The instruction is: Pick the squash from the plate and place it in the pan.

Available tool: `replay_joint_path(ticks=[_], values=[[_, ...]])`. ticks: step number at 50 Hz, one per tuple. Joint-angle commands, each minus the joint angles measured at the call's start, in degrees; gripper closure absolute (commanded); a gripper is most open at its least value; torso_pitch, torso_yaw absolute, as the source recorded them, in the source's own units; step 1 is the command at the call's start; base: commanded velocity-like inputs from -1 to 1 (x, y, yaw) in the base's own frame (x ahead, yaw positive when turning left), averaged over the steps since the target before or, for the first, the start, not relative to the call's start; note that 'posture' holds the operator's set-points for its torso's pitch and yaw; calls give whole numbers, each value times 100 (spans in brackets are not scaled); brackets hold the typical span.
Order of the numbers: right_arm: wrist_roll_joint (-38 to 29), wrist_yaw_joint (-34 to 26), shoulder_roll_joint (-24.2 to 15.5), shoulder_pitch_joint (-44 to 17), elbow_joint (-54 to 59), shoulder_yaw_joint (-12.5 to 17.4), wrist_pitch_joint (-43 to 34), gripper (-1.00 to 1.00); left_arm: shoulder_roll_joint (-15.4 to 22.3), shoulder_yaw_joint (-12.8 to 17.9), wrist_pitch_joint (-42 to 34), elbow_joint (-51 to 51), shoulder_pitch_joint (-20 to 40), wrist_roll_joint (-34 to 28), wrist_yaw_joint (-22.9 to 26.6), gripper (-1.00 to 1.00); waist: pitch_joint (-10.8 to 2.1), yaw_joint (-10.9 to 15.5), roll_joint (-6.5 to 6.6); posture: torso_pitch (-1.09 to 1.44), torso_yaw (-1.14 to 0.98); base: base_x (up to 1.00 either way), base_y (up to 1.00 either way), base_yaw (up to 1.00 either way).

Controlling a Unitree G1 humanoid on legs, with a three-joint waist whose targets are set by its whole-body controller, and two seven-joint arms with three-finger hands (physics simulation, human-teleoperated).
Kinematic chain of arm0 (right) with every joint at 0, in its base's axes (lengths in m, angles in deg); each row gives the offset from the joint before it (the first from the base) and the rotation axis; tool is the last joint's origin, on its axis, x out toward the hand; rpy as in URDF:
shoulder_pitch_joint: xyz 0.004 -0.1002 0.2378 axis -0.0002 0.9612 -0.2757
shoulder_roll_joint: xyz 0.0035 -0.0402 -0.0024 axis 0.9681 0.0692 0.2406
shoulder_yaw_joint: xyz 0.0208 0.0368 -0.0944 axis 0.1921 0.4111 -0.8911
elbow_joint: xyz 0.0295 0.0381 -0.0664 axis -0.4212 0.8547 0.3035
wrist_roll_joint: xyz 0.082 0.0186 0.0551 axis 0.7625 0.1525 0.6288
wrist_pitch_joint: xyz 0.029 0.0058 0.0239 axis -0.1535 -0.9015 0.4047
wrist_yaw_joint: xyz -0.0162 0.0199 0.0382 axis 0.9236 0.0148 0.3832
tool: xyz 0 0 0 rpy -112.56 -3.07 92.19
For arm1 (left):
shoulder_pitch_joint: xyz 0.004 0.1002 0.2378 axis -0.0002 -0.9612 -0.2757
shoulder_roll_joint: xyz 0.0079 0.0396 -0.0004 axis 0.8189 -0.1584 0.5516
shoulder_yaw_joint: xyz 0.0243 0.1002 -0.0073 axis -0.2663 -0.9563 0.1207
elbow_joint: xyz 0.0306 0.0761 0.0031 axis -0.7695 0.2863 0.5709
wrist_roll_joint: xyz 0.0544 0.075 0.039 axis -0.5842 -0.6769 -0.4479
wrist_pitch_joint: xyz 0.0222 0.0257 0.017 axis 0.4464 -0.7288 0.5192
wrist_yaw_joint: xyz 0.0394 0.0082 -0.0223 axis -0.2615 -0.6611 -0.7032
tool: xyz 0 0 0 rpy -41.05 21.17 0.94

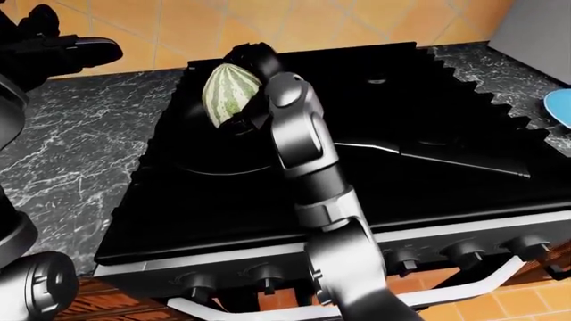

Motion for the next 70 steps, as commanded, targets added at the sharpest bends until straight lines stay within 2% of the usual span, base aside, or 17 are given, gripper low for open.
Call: replay_joint_path(ticks=[1,12,29,30,31,35,54,56,57,67,68,69,70], values=[[9,88,-25,-266,-311,61,235,100,88,66,162,-121,182,-21,-7,-100,-203,-4,30,0,0,0,0,0],[-195,-144,-69,-337,-432,-22,-57,100,87,55,171,-105,193,-30,-4,-100,-195,3,26,0,0,0,0,0],[-311,-174,22,-173,-401,1,8,100,84,54,186,-107,175,-38,-2,-100,-207,13,28,0,0,0,0,0],[-310,-177,23,-166,-413,3,3,98,85,54,180,-111,175,-37,-2,-100,-207,14,28,0,0,0,0,0],[-307,-174,25,-166,-405,6,7,83,83,55,177,-113,176,-37,-5,-100,-208,14,28,0,0,0,0,0],[-302,-170,53,-109,-422,-9,24,73,83,56,178,-109,181,-39,-3,-100,-208,14,25,0,0,0,0,0],[-315,-201,49,-142,-432,-15,-11,63,79,52,196,-89,177,-45,6,-100,-209,12,21,0,0,0,0,0],[-325,-196,54,-103,-445,-24,2,59,82,58,183,-95,182,-42,2,-100,-210,11,22,0,0,0,0,0],[-328,-200,56,-85,-446,-26,9,51,85,60,181,-97,178,-42,2,-100,-210,12,21,0,0,0,0,0],[-353,-217,52,-25,-455,-22,36,44,84,47,215,-64,182,-55,5,-100,-212,14,22,0,0,0,0,0],[-353,-218,54,-22,-458,-20,31,33,82,46,209,-67,185,-55,4,-100,-212,14,22,0,0,0,0,0],[-352,-220,51,-14,-451,-20,44,8,79,45,208,-67,188,-56,2,-100,-212,14,22,0,0,0,0,0],[-354,-221,53,-13,-451,-20,40,11,76,41,226,-57,180,-64,8,-100,-211,14,21,0,0,0,0,0]])
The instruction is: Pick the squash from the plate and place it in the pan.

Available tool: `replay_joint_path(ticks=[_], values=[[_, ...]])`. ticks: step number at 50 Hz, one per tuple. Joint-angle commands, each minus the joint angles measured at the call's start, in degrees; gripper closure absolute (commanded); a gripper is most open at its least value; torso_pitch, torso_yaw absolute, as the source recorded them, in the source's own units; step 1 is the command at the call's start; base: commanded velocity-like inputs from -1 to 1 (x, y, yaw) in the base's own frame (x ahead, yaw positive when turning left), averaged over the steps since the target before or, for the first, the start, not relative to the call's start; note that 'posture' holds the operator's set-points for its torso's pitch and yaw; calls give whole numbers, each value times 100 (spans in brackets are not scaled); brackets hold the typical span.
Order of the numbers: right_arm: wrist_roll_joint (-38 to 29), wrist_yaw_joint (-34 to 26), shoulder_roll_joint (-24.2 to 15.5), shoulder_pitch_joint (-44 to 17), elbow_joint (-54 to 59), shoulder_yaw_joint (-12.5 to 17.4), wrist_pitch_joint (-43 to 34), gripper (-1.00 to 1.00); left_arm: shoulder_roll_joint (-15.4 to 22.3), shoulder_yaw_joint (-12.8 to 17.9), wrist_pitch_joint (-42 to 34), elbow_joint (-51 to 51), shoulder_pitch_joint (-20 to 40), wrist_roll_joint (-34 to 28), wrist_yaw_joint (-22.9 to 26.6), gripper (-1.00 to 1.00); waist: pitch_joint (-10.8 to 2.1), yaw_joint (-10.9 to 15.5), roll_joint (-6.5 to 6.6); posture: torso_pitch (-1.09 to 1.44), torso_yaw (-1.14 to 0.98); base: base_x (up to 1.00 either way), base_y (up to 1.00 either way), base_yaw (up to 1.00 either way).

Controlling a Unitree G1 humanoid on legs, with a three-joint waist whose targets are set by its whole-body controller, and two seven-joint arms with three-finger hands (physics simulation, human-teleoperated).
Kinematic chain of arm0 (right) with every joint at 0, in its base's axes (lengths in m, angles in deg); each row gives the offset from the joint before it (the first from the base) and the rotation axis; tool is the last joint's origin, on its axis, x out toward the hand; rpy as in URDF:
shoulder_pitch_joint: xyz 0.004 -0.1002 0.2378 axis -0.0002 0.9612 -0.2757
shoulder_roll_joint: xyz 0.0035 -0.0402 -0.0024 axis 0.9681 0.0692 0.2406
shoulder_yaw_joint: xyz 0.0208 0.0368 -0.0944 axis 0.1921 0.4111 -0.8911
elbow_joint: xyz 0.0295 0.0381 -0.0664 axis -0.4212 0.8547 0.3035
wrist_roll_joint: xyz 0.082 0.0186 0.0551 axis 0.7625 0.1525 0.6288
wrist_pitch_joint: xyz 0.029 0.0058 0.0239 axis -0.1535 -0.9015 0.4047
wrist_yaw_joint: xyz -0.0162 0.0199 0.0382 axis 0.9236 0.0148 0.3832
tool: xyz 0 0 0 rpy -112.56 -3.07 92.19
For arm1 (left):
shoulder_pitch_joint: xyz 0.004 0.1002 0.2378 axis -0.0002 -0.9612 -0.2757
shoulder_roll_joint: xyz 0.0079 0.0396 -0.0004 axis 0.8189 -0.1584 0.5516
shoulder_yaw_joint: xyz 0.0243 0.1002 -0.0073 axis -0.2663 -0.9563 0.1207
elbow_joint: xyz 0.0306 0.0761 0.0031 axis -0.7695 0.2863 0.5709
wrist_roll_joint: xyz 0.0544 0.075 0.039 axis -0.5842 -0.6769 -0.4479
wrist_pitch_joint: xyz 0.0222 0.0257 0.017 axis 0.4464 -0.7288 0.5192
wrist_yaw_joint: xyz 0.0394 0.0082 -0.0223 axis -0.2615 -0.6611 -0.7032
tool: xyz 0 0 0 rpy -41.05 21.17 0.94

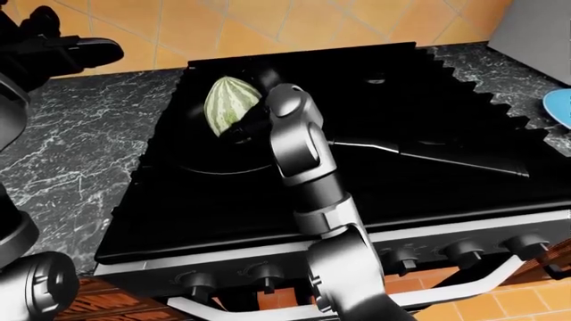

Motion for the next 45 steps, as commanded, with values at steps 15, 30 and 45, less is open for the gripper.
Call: replay_joint_path(ticks=[15,30,45], values=[[-8,160,-26,-181,-216,71,311,5,79,76,155,-161,170,-23,9,-100,-205,7,28,0,0,0,0,0],[11,156,-48,-236,-174,74,300,-28,74,73,160,-147,177,-32,14,-100,-209,27,15,0,0,0,0,0],[-14,104,-58,-263,-199,70,253,-100,71,69,169,-137,180,-39,9,-100,-214,44,-3,0,0,0,0,0]])
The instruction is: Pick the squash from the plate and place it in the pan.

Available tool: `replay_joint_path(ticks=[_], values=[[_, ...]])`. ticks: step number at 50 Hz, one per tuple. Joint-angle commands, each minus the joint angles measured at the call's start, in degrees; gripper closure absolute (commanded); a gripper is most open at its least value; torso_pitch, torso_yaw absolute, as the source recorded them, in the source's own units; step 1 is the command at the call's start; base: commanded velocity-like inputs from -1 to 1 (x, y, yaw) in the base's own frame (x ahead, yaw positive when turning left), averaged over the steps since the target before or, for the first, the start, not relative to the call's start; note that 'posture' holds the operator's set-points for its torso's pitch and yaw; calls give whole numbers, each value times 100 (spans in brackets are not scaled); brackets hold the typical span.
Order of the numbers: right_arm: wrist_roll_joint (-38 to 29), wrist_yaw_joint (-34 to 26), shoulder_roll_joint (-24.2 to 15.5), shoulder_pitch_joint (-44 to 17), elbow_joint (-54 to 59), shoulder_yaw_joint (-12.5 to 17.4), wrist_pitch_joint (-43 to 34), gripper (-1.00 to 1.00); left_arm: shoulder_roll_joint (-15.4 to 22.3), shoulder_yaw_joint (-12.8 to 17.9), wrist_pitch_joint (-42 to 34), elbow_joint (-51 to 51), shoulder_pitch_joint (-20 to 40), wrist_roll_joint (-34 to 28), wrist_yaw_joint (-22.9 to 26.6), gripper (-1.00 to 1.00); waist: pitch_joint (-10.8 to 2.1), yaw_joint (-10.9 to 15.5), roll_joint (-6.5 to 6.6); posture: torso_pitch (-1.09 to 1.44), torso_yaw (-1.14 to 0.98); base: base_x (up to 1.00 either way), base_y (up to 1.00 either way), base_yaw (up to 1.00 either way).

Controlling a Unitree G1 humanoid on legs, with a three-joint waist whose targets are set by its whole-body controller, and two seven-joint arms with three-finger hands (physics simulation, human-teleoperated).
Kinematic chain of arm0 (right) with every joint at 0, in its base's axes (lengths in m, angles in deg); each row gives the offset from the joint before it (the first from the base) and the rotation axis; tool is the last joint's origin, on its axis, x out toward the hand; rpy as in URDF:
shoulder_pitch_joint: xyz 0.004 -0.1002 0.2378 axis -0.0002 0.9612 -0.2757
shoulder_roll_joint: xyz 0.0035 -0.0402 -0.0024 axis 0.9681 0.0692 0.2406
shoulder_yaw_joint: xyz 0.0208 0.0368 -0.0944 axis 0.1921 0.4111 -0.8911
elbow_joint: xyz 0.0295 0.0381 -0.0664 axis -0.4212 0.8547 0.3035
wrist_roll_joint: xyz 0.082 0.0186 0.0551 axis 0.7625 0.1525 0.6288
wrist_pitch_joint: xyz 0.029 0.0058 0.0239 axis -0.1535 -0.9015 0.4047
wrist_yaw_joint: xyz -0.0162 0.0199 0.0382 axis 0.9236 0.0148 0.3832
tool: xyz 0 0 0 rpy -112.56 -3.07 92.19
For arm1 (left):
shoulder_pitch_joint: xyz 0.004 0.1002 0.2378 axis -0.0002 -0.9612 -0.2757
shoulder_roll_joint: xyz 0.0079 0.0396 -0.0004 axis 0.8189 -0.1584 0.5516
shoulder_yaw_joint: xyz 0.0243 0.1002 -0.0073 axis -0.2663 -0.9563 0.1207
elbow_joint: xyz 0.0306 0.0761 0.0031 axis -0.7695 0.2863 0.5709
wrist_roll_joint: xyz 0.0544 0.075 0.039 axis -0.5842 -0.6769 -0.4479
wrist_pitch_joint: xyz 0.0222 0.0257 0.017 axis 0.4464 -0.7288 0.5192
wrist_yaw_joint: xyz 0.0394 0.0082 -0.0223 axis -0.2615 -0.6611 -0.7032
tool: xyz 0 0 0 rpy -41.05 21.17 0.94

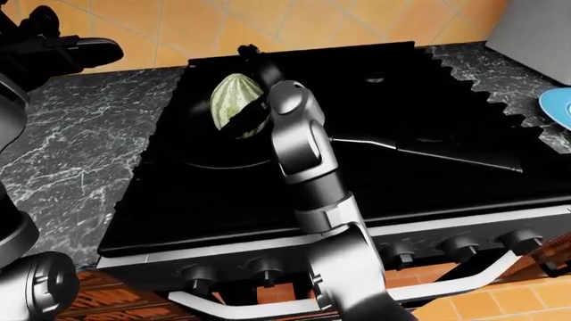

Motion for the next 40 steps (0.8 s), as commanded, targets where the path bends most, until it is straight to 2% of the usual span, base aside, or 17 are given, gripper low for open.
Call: replay_joint_path(ticks=[1,14,40], values=[[-18,51,-22,-215,-196,35,161,-100,81,61,161,-131,185,-16,-4,-100,-176,-3,32,0,0,0,0,0],[52,90,-50,-342,-284,91,46,-100,74,52,166,-147,164,-15,2,-100,-181,-1,29,0,0,0,0,0],[429,238,-624,-1466,-364,382,-599,-100,73,64,93,-184,222,14,-26,-100,-135,-16,12,0,0,0,0,0]])
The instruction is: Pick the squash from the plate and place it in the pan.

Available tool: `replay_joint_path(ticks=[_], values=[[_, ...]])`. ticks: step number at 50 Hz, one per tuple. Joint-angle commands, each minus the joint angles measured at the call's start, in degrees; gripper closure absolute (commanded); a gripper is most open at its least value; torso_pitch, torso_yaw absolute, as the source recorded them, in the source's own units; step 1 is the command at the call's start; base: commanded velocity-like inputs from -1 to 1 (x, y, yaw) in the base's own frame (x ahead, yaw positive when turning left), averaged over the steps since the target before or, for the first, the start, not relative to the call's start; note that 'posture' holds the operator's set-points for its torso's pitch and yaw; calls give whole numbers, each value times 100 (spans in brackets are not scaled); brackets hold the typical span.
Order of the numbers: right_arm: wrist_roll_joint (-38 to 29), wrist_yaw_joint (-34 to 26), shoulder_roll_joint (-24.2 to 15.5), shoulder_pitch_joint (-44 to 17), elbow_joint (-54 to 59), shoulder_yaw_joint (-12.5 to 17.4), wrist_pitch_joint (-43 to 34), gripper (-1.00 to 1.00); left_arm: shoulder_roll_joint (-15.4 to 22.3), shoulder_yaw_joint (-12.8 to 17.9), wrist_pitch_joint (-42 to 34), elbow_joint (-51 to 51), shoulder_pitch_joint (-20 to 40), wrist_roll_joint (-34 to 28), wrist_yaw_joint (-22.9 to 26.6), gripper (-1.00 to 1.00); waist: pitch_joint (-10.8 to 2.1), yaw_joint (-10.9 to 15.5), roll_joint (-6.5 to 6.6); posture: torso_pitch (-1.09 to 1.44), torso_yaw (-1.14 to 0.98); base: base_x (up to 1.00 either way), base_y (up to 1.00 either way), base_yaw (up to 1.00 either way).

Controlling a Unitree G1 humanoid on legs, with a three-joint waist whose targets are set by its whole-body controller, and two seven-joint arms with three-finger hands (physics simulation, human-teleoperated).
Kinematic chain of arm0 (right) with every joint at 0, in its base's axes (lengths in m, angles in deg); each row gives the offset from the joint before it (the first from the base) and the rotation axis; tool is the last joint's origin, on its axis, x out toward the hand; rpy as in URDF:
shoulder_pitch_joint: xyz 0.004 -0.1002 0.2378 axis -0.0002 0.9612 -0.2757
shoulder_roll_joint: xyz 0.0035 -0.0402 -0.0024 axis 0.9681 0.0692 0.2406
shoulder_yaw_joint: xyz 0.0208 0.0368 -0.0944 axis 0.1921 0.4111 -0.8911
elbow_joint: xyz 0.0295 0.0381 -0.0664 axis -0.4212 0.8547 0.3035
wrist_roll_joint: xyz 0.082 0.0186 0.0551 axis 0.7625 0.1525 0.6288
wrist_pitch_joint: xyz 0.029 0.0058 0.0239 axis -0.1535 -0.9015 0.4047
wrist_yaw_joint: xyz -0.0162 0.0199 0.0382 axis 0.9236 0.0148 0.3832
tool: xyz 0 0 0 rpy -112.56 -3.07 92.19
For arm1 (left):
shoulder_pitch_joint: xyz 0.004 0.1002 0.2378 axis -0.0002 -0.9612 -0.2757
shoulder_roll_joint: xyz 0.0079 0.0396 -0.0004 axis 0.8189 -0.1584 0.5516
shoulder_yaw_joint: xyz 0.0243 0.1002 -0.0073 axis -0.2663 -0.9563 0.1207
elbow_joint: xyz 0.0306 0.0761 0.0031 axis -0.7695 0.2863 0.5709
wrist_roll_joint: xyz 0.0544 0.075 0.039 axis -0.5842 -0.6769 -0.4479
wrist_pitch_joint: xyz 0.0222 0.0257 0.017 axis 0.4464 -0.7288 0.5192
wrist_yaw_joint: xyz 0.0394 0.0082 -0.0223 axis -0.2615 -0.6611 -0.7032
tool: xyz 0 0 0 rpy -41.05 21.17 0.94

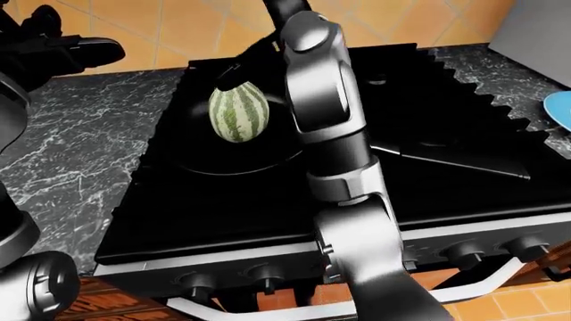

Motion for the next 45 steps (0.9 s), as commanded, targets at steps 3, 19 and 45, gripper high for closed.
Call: replay_joint_path(ticks=[3,19,45], values=[[34,168,-128,-292,-504,87,-147,-100,147,132,100,-155,254,34,-31,-100,-177,0,24,0,0,0,0,0],[373,415,-748,-193,-1973,327,-1084,-100,123,-33,-33,-466,314,-98,38,-100,-131,40,-49,0,0,0,0,0],[750,993,-1250,840,-3621,654,-389,-100,-31,-155,610,-799,596,-775,215,-100,-102,68,-141,0,0,0,0,0]])
